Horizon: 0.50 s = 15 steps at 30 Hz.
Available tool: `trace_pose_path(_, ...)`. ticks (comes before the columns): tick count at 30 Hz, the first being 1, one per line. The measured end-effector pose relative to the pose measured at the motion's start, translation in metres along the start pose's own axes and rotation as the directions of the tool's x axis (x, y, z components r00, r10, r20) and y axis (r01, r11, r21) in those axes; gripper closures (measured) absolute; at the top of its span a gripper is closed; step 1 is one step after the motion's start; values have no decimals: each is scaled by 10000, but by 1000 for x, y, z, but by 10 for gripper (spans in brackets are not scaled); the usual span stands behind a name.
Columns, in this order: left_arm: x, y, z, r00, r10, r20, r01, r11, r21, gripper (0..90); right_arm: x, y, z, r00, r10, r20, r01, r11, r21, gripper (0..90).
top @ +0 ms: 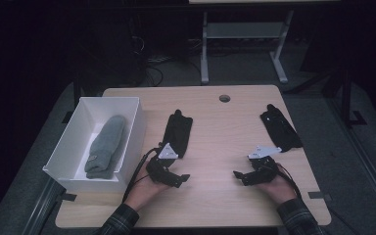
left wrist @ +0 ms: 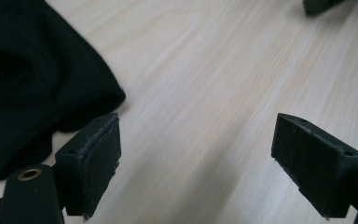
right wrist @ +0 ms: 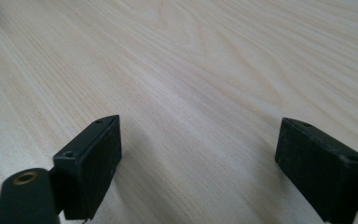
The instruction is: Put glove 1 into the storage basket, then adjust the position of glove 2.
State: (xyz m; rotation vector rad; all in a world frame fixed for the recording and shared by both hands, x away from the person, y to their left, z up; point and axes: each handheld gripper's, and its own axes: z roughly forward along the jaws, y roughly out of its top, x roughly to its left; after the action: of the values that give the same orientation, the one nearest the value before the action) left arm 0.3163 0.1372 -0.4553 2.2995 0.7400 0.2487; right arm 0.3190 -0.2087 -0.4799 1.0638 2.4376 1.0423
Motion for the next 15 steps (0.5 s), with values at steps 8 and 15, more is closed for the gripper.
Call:
trace_pose_path(8,-1,-11,7,9993,367,-88,-363,9982,482,134,-11,10,-13,9968,-15,796,25,9999,-123,412)
trace_pose_path(15,7,-24,6,9995,296,-137,-303,9982,-517,128,-53,19,-36,9723,336,2314,-197,9979,-622,900)
